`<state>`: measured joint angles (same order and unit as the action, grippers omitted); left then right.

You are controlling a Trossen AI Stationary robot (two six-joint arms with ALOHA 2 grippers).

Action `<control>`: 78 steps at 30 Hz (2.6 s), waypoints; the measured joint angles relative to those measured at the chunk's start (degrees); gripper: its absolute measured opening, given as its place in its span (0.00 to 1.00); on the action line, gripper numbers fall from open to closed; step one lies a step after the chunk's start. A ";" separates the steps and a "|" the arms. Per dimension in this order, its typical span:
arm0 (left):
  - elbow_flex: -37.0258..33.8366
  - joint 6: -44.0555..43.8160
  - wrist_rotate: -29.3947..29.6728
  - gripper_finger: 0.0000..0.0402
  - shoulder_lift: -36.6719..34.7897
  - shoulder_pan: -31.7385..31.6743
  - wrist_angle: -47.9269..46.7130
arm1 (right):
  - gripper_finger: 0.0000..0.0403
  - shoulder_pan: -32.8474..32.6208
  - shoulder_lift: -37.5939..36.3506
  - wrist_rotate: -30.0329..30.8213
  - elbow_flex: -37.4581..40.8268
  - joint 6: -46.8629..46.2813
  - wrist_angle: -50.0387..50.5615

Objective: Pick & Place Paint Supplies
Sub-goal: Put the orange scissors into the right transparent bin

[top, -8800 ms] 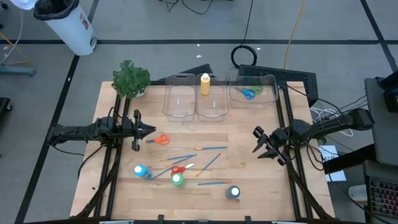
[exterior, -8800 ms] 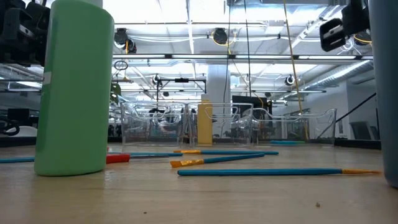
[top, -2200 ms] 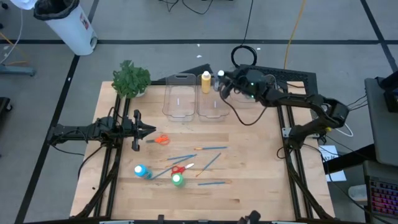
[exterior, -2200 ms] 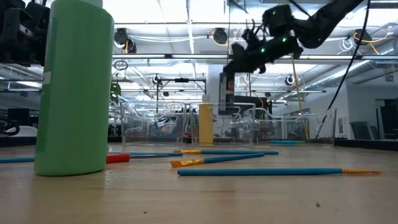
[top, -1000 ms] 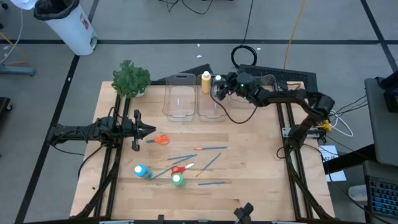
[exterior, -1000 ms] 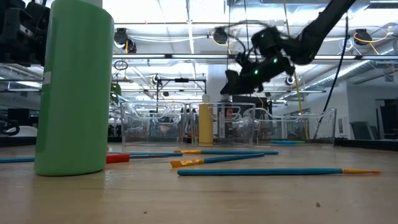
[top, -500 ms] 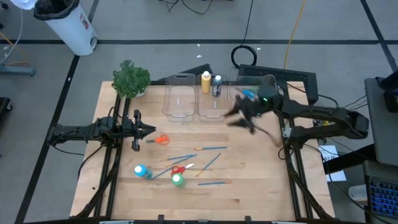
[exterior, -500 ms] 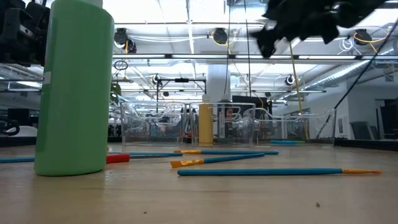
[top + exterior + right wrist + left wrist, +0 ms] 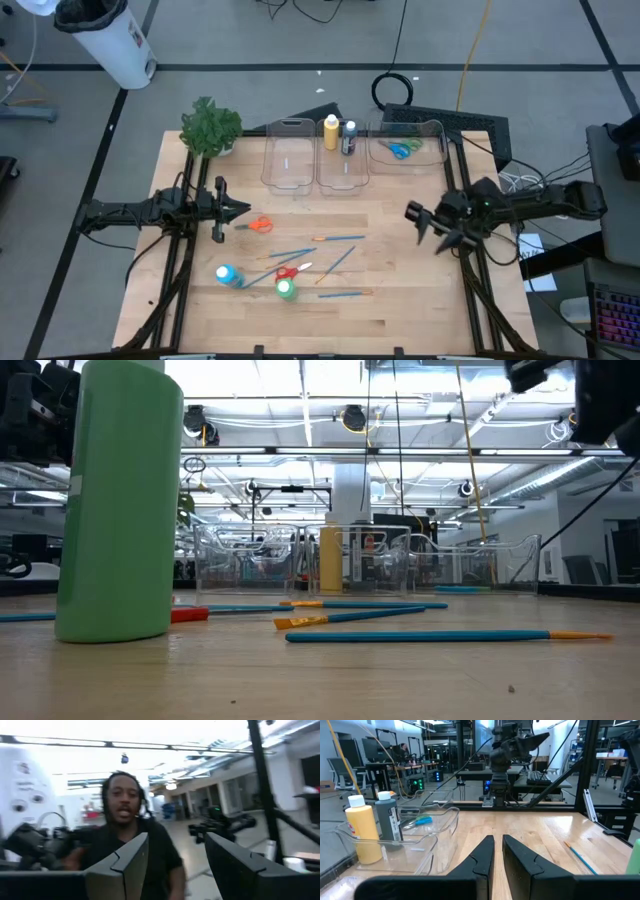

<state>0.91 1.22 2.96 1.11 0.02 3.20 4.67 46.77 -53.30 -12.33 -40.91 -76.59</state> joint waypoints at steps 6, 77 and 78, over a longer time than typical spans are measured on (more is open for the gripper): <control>0.00 0.01 0.02 0.12 0.01 0.01 0.00 | 0.43 -1.55 -0.50 -1.78 0.45 -1.49 -1.21; 0.02 -5.27 0.00 0.12 -0.01 -0.01 10.55 | 0.00 -3.28 2.47 32.56 1.04 31.18 47.36; 0.02 -6.49 0.01 0.12 -0.01 0.01 11.24 | 0.00 -3.28 2.71 32.56 1.04 31.27 47.33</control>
<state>0.93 -5.27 2.98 1.10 0.03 14.45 1.39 49.48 -20.73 -11.29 -9.64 -29.27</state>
